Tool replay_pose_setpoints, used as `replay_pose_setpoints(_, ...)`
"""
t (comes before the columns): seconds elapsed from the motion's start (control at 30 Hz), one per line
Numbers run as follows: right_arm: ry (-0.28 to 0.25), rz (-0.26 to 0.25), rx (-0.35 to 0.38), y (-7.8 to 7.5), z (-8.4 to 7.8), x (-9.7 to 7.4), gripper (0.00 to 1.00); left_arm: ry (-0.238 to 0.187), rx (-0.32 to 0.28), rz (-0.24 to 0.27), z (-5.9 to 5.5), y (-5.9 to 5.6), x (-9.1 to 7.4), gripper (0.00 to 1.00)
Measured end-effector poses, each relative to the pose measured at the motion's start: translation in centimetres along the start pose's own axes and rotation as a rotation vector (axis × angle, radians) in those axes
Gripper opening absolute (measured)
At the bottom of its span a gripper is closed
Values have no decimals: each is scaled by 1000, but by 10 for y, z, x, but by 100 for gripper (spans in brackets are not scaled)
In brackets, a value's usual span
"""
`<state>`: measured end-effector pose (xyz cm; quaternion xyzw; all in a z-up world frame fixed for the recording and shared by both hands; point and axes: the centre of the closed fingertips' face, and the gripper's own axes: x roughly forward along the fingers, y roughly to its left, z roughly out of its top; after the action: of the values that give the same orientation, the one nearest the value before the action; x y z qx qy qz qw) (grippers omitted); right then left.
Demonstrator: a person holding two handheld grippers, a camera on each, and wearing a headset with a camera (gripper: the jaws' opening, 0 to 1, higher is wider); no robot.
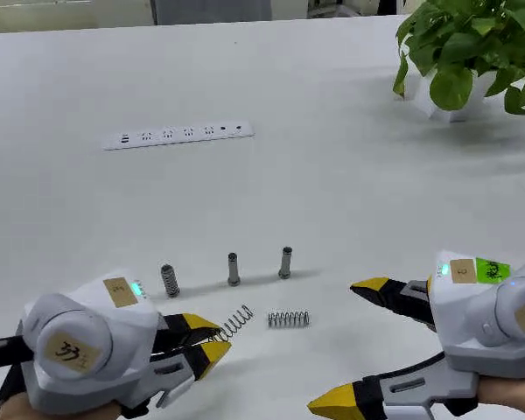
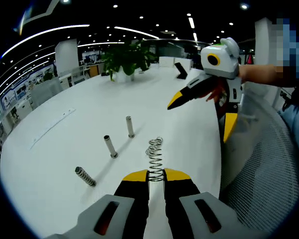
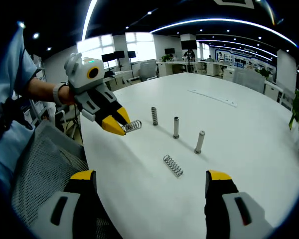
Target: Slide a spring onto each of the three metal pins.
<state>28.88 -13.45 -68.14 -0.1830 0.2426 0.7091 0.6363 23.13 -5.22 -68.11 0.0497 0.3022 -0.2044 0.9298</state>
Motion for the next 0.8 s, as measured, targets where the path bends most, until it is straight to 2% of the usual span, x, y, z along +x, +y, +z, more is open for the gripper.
replay_pose_setpoints(0.13,2,24,-16,4,6,6,89,-42,-15,4,1,-5,-10,10)
replay_pose_setpoints(0.37,-9,86,-58,17,27,13,83,-65,-15,11,-3,-7,-21,10)
replay_pose_setpoints(0.5,-29,142,-70,27,45,19,72,-79,-5,-1,-3,-10,-24,10)
replay_pose_setpoints(0.6,-36,170,-74,34,55,22,68,-90,1,-3,-1,-9,-26,10)
replay_pose_setpoints(0.8,-27,224,-94,42,64,26,57,-95,27,-29,1,-12,-24,10)
